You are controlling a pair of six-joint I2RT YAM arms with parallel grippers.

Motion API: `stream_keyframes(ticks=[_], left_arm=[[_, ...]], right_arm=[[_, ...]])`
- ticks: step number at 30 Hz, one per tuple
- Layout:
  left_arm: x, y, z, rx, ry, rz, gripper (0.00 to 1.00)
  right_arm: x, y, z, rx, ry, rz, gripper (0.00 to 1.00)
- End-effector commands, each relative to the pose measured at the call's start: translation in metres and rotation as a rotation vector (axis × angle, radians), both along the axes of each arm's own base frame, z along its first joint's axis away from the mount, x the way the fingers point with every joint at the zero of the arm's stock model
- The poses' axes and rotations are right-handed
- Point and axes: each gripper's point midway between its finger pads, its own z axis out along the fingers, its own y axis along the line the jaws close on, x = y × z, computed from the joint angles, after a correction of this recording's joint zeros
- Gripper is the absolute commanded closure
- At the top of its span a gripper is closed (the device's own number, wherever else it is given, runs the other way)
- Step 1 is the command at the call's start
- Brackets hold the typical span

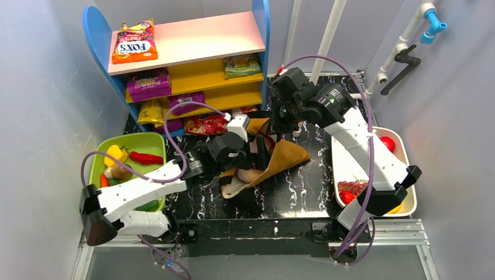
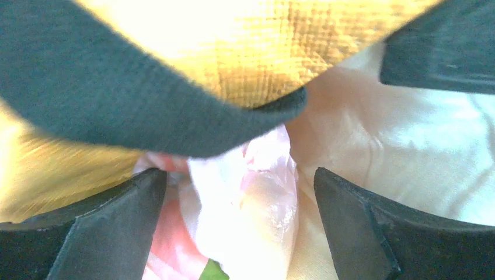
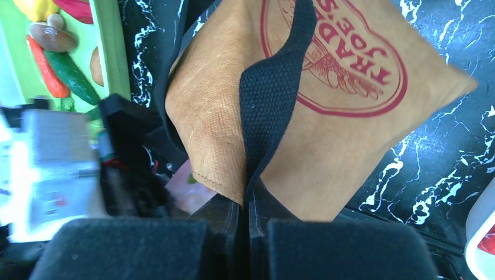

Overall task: Place the food into the grocery bag and tie it
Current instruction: Place the grocery bag at the grocery bag.

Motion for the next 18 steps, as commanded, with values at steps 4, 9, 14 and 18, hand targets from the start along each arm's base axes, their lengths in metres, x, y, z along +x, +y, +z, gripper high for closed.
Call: stream_keyframes(ticks=[4, 9, 14, 18], left_arm=[[-0.028, 0.090, 0.058, 0.145, -0.111, 0.011, 0.02], [-0.031, 0.129, 0.068, 0.223, -0.197, 0.027, 0.02], [-0.032, 0.139, 0.038, 0.390, -0.221, -0.016, 0.05], [-0.030, 0.130, 0.022, 0.576, -0.313, -0.046, 0.06]], right_arm=[[0.012, 0.008, 0.082, 0.280, -0.162, -0.025, 0.99], [0.018, 0.014, 0.087, 0.303, -0.163, -0.036, 0.99], [0.022, 0.020, 0.082, 0.295, -0.148, -0.033, 0.99], [0.026, 0.023, 0.078, 0.287, -0.141, -0.035, 0.99]])
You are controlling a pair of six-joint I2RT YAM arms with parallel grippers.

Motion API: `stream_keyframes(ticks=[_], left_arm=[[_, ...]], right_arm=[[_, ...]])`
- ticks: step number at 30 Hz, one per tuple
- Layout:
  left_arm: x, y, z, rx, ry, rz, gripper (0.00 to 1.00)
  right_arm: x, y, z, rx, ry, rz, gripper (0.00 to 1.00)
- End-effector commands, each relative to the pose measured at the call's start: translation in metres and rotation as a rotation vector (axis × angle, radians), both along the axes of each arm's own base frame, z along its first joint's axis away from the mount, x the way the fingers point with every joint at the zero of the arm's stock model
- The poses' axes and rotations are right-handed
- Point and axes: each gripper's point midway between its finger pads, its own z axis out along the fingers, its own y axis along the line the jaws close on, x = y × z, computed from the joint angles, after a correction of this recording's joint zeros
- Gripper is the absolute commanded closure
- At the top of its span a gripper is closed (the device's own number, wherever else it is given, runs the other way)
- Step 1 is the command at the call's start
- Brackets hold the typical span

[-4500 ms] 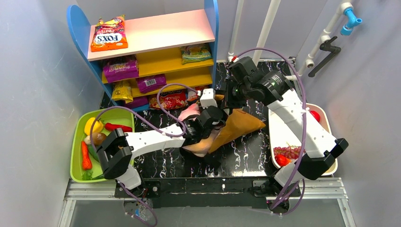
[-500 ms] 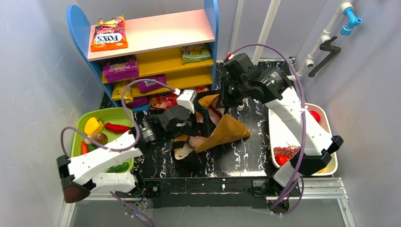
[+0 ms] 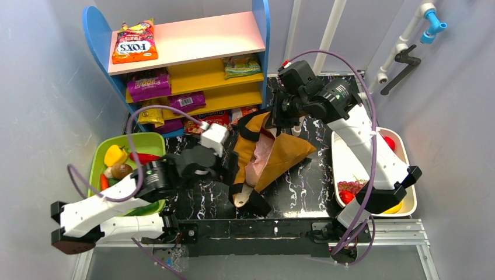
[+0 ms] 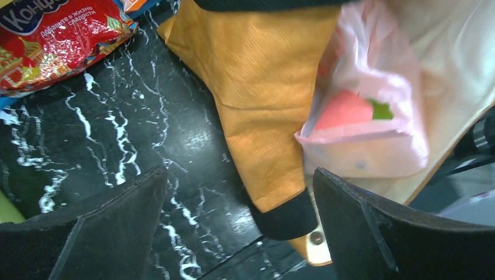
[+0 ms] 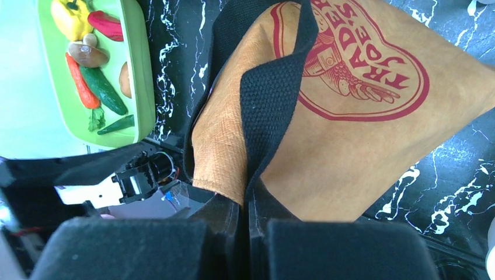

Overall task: Place the food into the grocery bag and tie it
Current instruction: Place the grocery bag at the grocery bag, then adjust the grocery bag at the center of the board.

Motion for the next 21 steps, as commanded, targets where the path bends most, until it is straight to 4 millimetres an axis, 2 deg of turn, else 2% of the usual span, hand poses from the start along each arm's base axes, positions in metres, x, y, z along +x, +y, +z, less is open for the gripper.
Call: stream_keyframes(ticks=[1, 5, 9, 14, 15, 16, 18, 21], left_arm=[[0.005, 0.004, -0.030, 0.300, -0.098, -0.002, 0.06], [0.003, -0.013, -0.033, 0.389, -0.150, 0.003, 0.06], [-0.003, -0.018, -0.032, 0.450, -0.194, 0.010, 0.08], [-0.003, 0.005, -0.028, 0.542, -0.221, 0.112, 0.13], [-0.003, 0.011, -0.029, 0.563, -0.219, 0.121, 0.16], [-0.004, 0.019, -0.033, 0.606, -0.211, 0.123, 0.23], [-0.007, 0.022, -0.037, 0.623, -0.194, 0.116, 0.27], [-0.012, 0.026, -0.047, 0.642, -0.162, 0.100, 0.28]], right_arm=[[0.017, 0.023, 0.055, 0.198, -0.132, -0.003, 0.99], [0.020, 0.024, 0.055, 0.195, -0.128, -0.008, 0.99], [0.024, 0.022, 0.053, 0.182, -0.128, -0.015, 0.99], [0.024, 0.021, 0.052, 0.181, -0.126, -0.010, 0.99], [0.024, 0.021, 0.052, 0.180, -0.126, -0.009, 0.99], [0.024, 0.020, 0.051, 0.179, -0.126, -0.010, 0.99], [0.024, 0.019, 0.051, 0.179, -0.126, -0.010, 0.99], [0.024, 0.018, 0.051, 0.181, -0.126, -0.012, 0.99]])
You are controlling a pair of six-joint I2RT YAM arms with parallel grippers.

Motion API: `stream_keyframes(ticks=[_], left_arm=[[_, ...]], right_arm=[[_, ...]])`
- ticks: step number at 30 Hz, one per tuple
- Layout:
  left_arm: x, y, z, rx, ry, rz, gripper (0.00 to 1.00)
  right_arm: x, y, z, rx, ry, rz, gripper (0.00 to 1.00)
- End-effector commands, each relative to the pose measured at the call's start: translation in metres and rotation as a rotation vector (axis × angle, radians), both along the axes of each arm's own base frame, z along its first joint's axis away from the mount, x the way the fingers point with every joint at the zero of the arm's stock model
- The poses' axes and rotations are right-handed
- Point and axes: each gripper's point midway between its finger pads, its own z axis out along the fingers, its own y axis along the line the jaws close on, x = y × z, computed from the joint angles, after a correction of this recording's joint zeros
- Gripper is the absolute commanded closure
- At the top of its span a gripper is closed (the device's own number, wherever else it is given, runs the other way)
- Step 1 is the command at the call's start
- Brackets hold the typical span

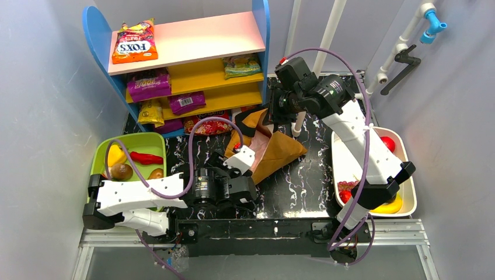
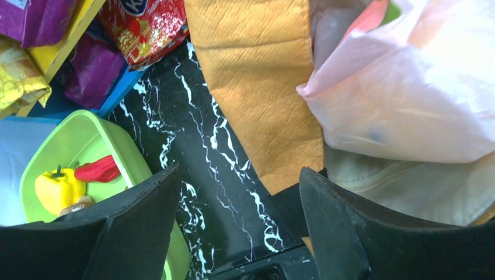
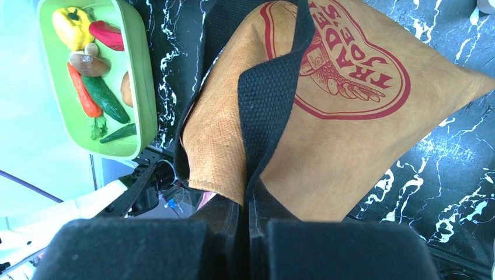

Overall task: Place the food into the grocery bag and tie it
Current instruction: Adjust the grocery bag at the center of the board.

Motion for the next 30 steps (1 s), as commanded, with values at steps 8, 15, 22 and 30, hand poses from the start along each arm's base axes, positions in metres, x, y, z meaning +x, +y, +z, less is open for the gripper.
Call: stream_keyframes(ticks=[8, 15, 22, 30], left_arm=[[-0.019, -0.001, -0.006, -0.004, 0.041, -0.025, 0.18], [-0.031, -0.021, 0.004, -0.080, 0.068, -0.057, 0.15], [-0.027, -0.017, -0.013, 0.003, 0.040, -0.018, 0.23], [-0.016, 0.023, -0.006, 0.097, -0.028, 0.086, 0.46]], right_arm=[[0.013, 0.013, 0.053, 0.174, -0.132, 0.000, 0.99], [0.009, 0.020, 0.054, 0.201, -0.113, 0.029, 0.99], [0.006, 0.018, 0.057, 0.203, -0.115, 0.033, 0.99], [-0.006, 0.017, 0.065, 0.237, -0.107, 0.062, 0.99]])
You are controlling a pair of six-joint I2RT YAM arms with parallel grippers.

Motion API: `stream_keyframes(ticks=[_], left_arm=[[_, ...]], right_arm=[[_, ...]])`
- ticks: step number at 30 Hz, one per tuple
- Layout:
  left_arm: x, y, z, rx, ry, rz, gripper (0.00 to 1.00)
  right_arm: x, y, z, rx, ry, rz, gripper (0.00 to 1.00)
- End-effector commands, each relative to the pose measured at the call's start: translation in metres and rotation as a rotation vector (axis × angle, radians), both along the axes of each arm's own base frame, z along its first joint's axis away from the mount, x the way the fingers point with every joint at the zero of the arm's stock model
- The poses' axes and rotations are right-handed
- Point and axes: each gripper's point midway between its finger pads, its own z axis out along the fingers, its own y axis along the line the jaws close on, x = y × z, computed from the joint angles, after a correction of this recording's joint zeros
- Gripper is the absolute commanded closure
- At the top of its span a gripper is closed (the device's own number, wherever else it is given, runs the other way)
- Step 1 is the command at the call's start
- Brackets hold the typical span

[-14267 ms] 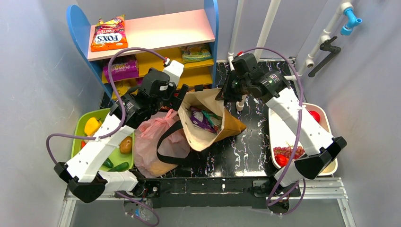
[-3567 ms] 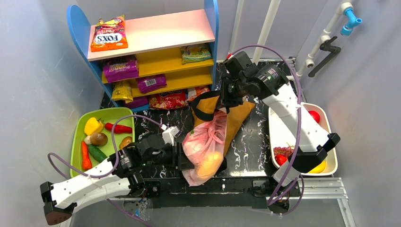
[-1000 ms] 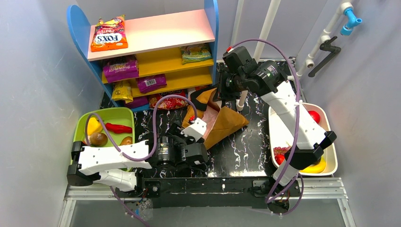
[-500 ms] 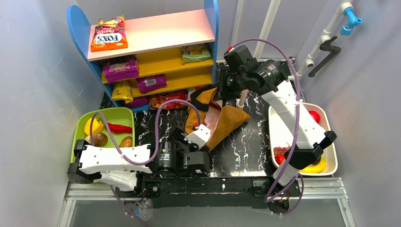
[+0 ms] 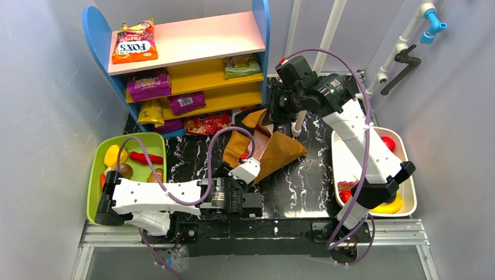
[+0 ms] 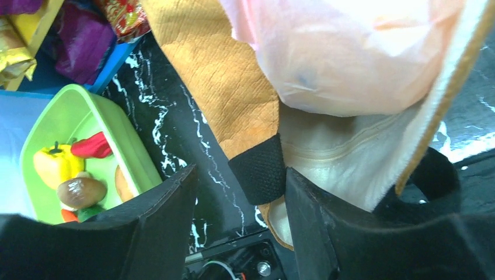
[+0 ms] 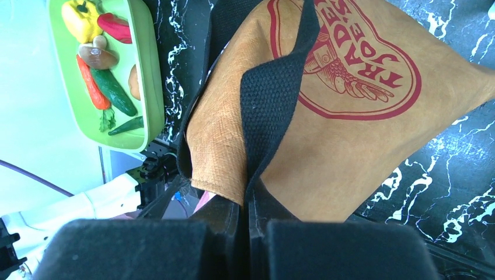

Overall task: Place the food into the grocery bag and tie it
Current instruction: Adjust the grocery bag at the center of the board.

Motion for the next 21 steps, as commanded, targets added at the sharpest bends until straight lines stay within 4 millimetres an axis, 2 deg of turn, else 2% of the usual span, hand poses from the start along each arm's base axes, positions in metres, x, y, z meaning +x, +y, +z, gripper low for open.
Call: stream_keyframes(ticks=[1, 3, 5, 6, 8, 13, 17, 21], left_arm=[[0.010, 0.031, 0.014, 0.033, -0.075, 0.055, 0.47], [0.011, 0.034, 0.008, 0.034, -0.070, 0.049, 0.56], [0.012, 0.035, 0.007, 0.022, -0.078, 0.046, 0.73], [0.013, 0.035, 0.009, 0.011, -0.085, 0.046, 0.88], [0.015, 0.036, 0.021, -0.021, -0.103, 0.047, 1.00], [0.021, 0.038, 0.080, -0.229, -0.144, 0.090, 1.00], [0.029, 0.029, 0.129, -0.502, -0.167, 0.033, 1.00], [0.043, 0.019, 0.166, -0.742, -0.186, 0.001, 1.00]], right_arm=[[-0.003, 0.013, 0.065, 0.216, -0.132, 0.036, 0.99], [-0.004, 0.012, 0.065, 0.217, -0.131, 0.035, 0.99], [-0.006, 0.011, 0.063, 0.215, -0.125, 0.035, 0.99], [-0.007, 0.011, 0.062, 0.214, -0.124, 0.036, 0.99], [-0.008, 0.010, 0.058, 0.208, -0.117, 0.036, 0.99], [-0.014, 0.005, 0.045, 0.192, -0.098, 0.036, 0.99], [-0.018, 0.004, 0.035, 0.199, -0.090, 0.046, 0.99], [-0.022, 0.002, 0.030, 0.196, -0.075, 0.047, 0.99]])
